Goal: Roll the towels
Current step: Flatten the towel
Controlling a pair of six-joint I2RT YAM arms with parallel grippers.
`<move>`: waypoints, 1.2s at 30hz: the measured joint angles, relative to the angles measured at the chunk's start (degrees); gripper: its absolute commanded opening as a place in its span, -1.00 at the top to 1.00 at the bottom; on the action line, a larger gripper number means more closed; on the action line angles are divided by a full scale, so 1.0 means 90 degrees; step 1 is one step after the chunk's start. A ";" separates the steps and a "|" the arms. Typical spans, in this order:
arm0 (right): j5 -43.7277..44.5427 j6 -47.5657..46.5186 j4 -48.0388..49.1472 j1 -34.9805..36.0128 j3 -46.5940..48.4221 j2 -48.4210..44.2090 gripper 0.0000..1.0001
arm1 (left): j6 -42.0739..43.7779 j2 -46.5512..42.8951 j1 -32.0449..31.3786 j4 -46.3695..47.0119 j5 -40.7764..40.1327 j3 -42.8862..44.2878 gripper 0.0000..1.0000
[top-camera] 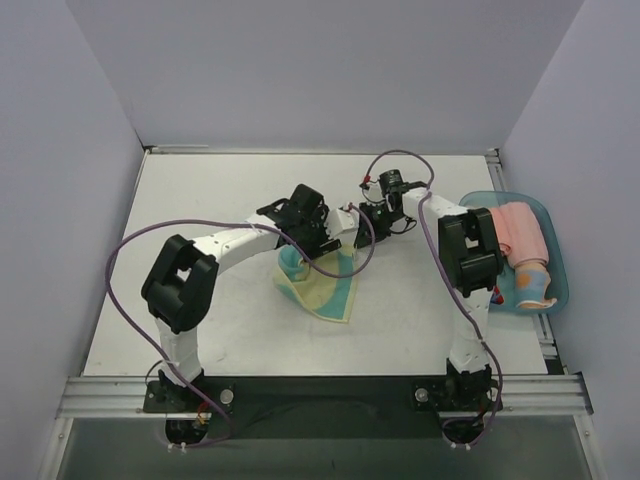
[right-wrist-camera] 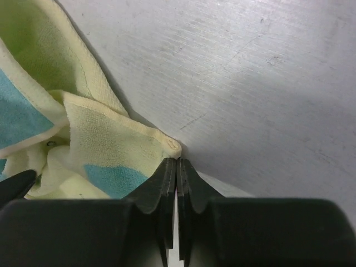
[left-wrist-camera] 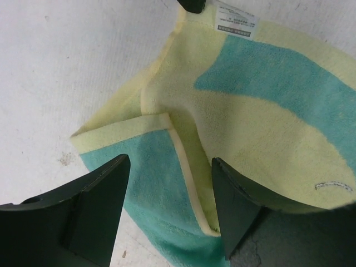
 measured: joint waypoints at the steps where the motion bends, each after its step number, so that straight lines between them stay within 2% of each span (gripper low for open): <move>1: -0.0010 0.0019 0.0005 0.0000 0.0000 0.0000 1.00 | 0.0034 0.0075 -0.0041 0.0017 -0.0068 0.0000 -0.42; 6: -0.0085 0.0036 0.0002 -0.0019 0.0000 0.0000 1.00 | 0.0209 0.0449 -0.0078 0.0029 -0.0510 0.0000 -0.38; 10: -0.0233 0.0029 0.0007 -0.0066 -0.0017 0.0000 1.00 | 0.0272 0.0636 -0.0075 0.0100 -0.0996 0.0000 -0.18; 15: -0.0328 -0.0022 0.0002 -0.0172 -0.0245 -0.0063 1.00 | 0.0155 0.0522 0.0024 0.0384 -0.1241 -0.0029 -0.11; 18: -0.0340 -0.0066 -0.0007 -0.0272 -0.0372 -0.0143 1.00 | 0.0007 0.0228 0.0206 0.0461 -0.1180 -0.0143 0.03; 19: -0.0345 -0.0085 -0.0017 -0.0313 -0.0401 -0.0177 1.00 | -0.0041 0.0078 0.0294 0.0469 -0.1127 -0.0192 0.19; 21: -0.0347 -0.0107 -0.0032 -0.0408 -0.0437 -0.0272 1.00 | -0.0153 -0.0170 0.0476 0.0481 -0.1088 -0.0228 0.40; 22: -0.0350 -0.0112 -0.0027 -0.0459 -0.0459 -0.0330 1.00 | -0.0194 -0.0260 0.0568 0.0505 -0.1078 -0.0228 0.65; 25: -0.0359 -0.0129 -0.0041 -0.0566 -0.0549 -0.0532 1.00 | -0.0367 -0.0362 0.0814 0.0585 -0.1061 -0.0216 0.99; 30: -0.0444 -0.0185 -0.0070 -0.0714 -0.0670 -0.0821 1.00 | -0.0748 -0.0197 0.1214 0.0481 -0.0874 -0.0087 1.00; 36: -0.0537 -0.0321 -0.0185 -0.0831 -0.0704 -0.0974 1.00 | -0.1241 -0.0121 0.1763 0.0345 -0.0231 0.0095 1.00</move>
